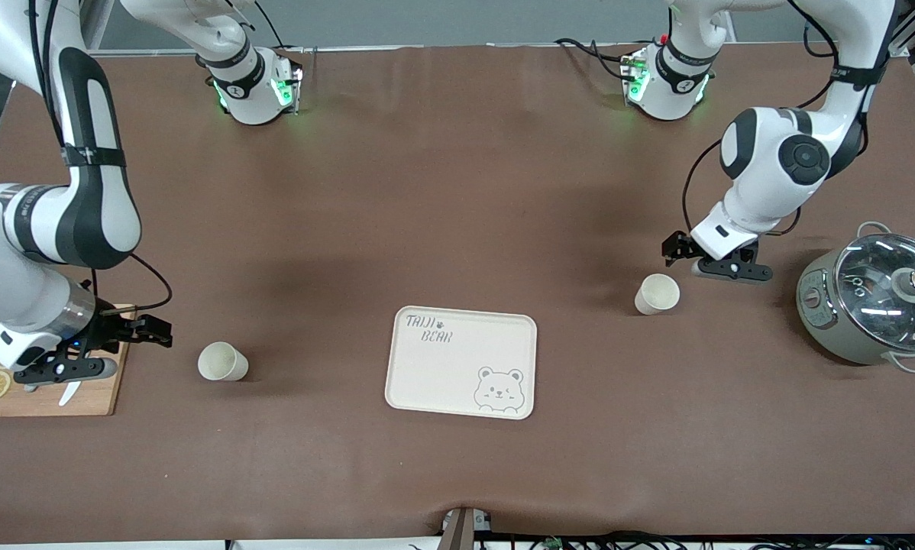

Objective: Place white IKEA cup upright on tray with both arms
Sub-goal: 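Lower both grippers around the white cups and close them on the rims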

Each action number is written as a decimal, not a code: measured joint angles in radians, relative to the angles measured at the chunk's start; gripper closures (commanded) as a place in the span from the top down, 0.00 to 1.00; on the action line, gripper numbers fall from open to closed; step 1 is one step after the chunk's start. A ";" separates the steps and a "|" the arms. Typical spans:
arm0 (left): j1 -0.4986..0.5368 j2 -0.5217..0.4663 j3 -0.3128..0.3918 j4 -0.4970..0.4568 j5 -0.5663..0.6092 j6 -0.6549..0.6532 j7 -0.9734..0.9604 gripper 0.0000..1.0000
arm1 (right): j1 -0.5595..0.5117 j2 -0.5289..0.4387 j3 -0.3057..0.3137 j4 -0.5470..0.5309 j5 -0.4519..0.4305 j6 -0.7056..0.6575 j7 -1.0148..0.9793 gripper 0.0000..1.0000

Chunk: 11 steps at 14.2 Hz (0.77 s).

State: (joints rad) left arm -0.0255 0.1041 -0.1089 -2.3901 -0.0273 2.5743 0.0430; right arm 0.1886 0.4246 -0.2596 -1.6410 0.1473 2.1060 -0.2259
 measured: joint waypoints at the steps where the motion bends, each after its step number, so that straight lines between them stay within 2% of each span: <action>1: 0.000 0.019 -0.001 0.000 0.000 0.028 0.000 1.00 | 0.005 -0.001 0.001 0.000 0.000 -0.004 -0.001 1.00; 5: 0.001 0.101 -0.001 0.001 0.000 0.125 0.000 1.00 | 0.048 -0.027 0.010 0.023 0.000 -0.049 -0.001 1.00; 11: 0.001 0.118 -0.001 0.029 0.000 0.131 0.000 1.00 | 0.108 -0.029 0.010 0.023 0.000 -0.078 0.000 1.00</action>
State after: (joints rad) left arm -0.0244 0.2220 -0.1097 -2.3613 -0.0274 2.7053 0.0429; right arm 0.2961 0.3952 -0.2496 -1.6181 0.1474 2.0278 -0.2259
